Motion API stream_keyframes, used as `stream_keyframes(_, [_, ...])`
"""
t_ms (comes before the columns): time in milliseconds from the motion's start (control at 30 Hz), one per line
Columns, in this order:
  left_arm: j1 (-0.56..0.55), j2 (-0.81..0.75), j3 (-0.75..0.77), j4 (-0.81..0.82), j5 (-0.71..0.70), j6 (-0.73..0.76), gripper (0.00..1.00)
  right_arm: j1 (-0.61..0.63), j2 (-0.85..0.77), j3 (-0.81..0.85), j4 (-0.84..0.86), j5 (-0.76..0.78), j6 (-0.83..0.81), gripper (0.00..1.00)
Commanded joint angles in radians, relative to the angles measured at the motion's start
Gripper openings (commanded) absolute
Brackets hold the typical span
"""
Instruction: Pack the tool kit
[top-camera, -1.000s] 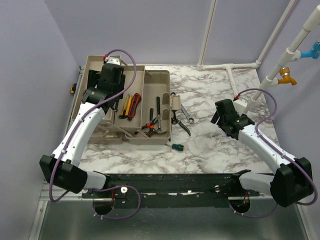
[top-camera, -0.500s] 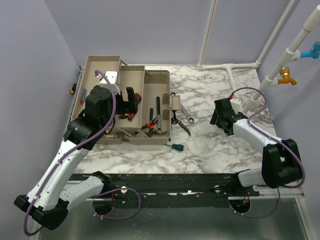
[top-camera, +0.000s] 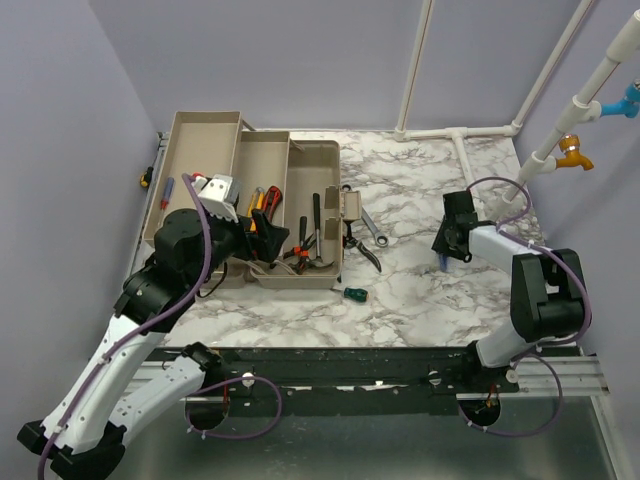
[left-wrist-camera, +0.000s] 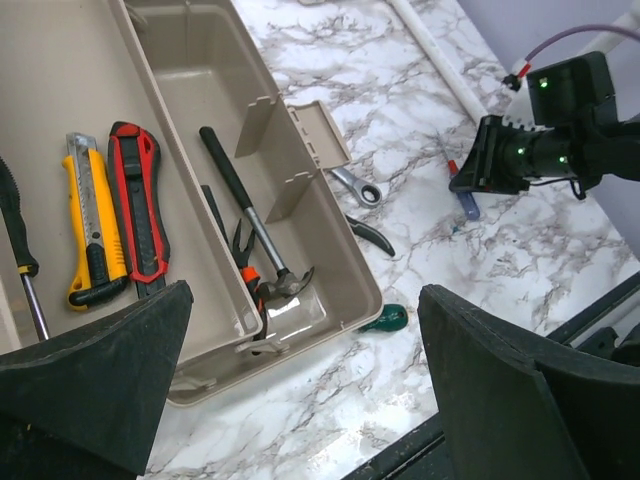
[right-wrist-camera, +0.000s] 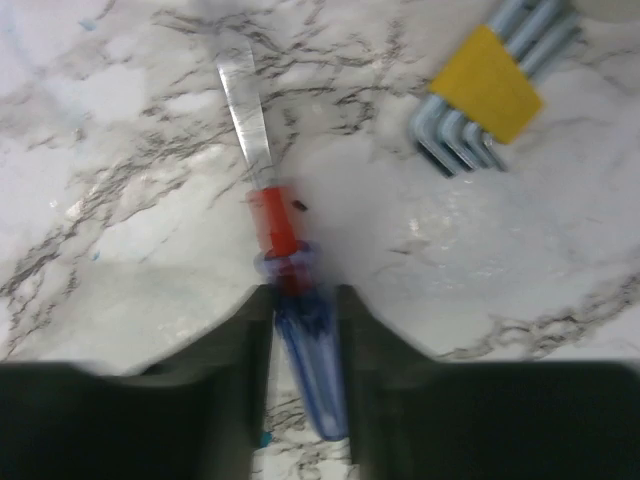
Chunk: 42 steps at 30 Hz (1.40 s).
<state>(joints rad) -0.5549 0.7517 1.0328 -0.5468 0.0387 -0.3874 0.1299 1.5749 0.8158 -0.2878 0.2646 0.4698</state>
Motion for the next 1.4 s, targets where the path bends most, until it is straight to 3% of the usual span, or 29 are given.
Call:
stream_keyframes(0, [-0.001, -0.028, -0.008, 0.037, 0.048, -0.023, 0.99, -0.003, -0.007, -0.004, 0.018, -0.147, -0.004, 0.17])
stream_keyframes(33, [-0.002, -0.026, -0.012, 0.047, 0.061, -0.031, 0.99, -0.003, -0.031, -0.011, 0.018, -0.162, -0.003, 0.04])
stream_keyframes(67, [-0.002, -0.023, -0.019, 0.061, 0.091, -0.043, 0.99, -0.003, -0.051, -0.018, 0.017, -0.173, -0.005, 0.01])
stream_keyframes(167, [-0.003, 0.002, -0.051, 0.146, 0.208, -0.100, 0.99, -0.003, -0.136, -0.037, 0.027, -0.255, -0.020, 0.01])
stream_keyframes(333, [-0.023, 0.103, -0.103, 0.329, 0.366, -0.251, 0.99, -0.003, -0.338, -0.115, 0.151, -0.543, -0.028, 0.01])
stream_keyframes(467, [-0.107, 0.208, -0.124, 0.460, 0.380, -0.317, 0.97, -0.003, -0.484, -0.172, 0.276, -0.728, 0.041, 0.01])
stream_keyframes(667, [-0.212, 0.343, -0.175, 0.721, 0.363, -0.426, 0.95, -0.003, -0.600, -0.244, 0.525, -0.931, 0.305, 0.01])
stream_keyframes(767, [-0.248, 0.408, -0.182, 0.848, 0.368, -0.466, 0.91, -0.003, -0.649, -0.303, 0.710, -0.968, 0.453, 0.01])
stream_keyframes(933, [-0.273, 0.495, -0.132, 0.872, 0.376, -0.468, 0.81, -0.003, -0.631, -0.310, 0.844, -1.053, 0.585, 0.01])
stream_keyframes(1367, [-0.305, 0.668, -0.021, 0.961, 0.415, -0.512, 0.65, -0.003, -0.665, -0.339, 0.981, -1.107, 0.715, 0.01])
